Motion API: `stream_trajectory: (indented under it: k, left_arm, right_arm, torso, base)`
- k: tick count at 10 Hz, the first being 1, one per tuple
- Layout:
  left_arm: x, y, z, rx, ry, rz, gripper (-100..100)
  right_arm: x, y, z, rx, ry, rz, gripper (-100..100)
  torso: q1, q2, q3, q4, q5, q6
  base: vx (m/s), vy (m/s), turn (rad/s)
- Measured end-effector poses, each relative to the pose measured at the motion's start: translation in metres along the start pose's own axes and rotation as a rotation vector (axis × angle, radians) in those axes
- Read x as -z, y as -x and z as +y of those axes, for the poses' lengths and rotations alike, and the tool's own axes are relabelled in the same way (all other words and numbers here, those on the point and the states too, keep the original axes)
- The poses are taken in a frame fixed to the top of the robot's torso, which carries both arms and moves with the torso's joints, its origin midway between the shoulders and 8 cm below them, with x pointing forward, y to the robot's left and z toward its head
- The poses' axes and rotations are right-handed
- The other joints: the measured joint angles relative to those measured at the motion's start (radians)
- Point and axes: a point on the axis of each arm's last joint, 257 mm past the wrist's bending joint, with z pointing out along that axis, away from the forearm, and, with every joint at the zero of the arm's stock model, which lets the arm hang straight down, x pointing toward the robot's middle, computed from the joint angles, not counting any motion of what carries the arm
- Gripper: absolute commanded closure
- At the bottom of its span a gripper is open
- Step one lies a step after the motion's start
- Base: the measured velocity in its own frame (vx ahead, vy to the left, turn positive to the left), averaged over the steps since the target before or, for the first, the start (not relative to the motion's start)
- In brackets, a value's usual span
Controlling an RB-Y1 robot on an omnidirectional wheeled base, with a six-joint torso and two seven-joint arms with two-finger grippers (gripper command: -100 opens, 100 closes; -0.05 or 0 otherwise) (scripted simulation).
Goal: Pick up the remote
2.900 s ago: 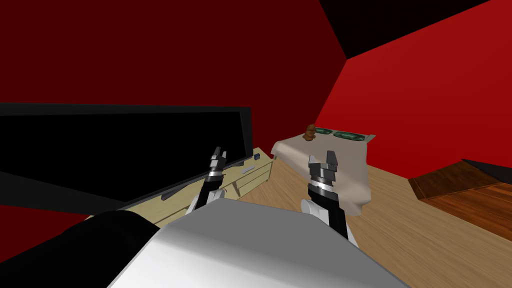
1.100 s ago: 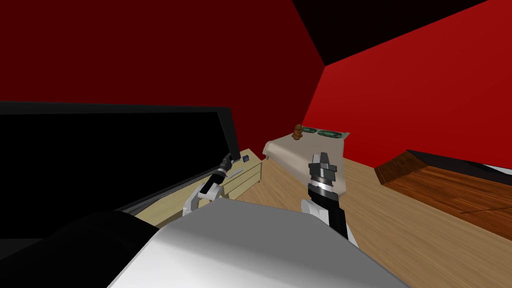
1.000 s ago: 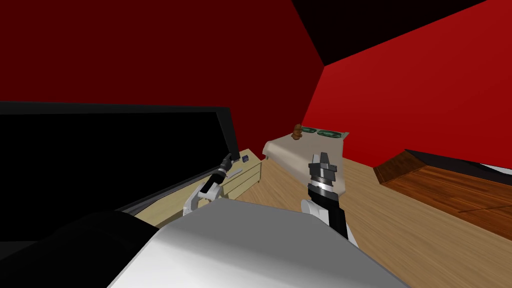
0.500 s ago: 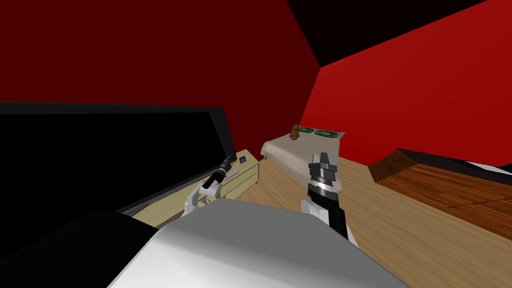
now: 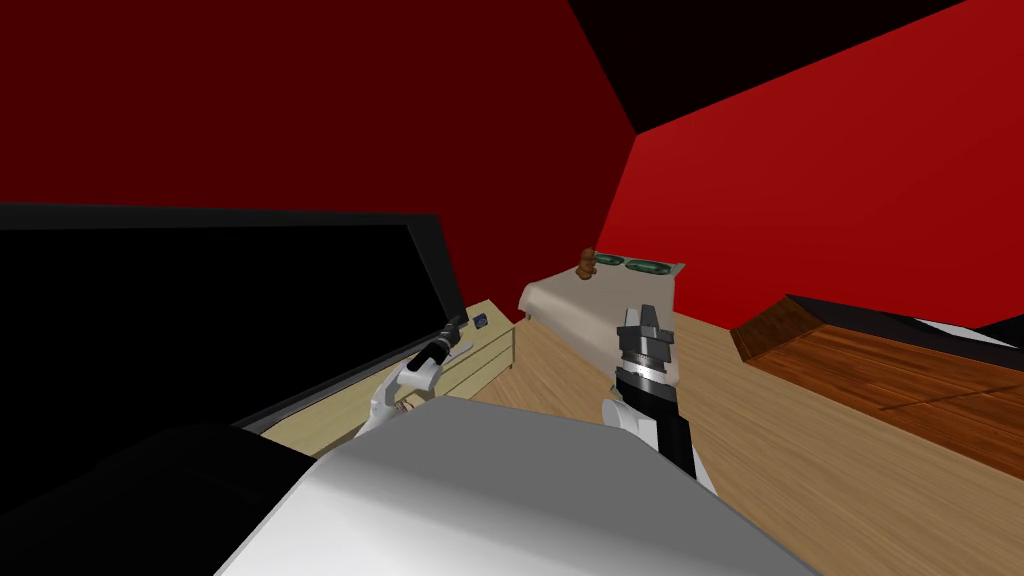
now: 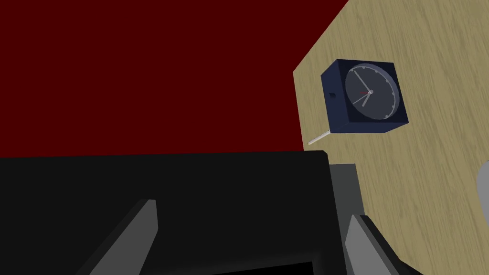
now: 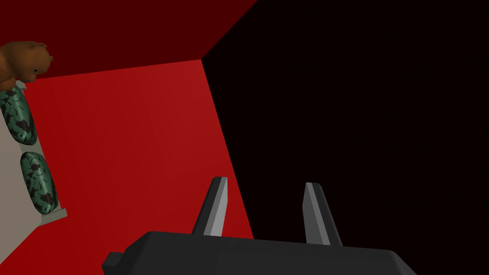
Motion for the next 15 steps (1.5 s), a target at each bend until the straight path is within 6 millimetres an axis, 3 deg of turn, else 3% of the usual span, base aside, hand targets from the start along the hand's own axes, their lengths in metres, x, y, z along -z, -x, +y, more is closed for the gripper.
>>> stream_trajectory:
  k: [4,15]
  left_arm:
    - [-0.013,0.021,0.028,0.027,0.105,-0.048,-100]
    - [-0.007,0.093,0.12,0.149,0.447,-0.236,-100]
  right_arm:
    - [0.0,0.0,0.0,0.0,0.0,0.0,0]
    - [0.0,0.0,0.0,0.0,0.0,0.0,0]
  torso:
    - [0.001,0.0,0.0,0.0,0.0,0.0]
    - [0.002,0.0,0.0,0.0,0.001,0.0]
  base:
    - [0.034,-0.021,-0.016]
    - [0.049,-0.018,-0.01]
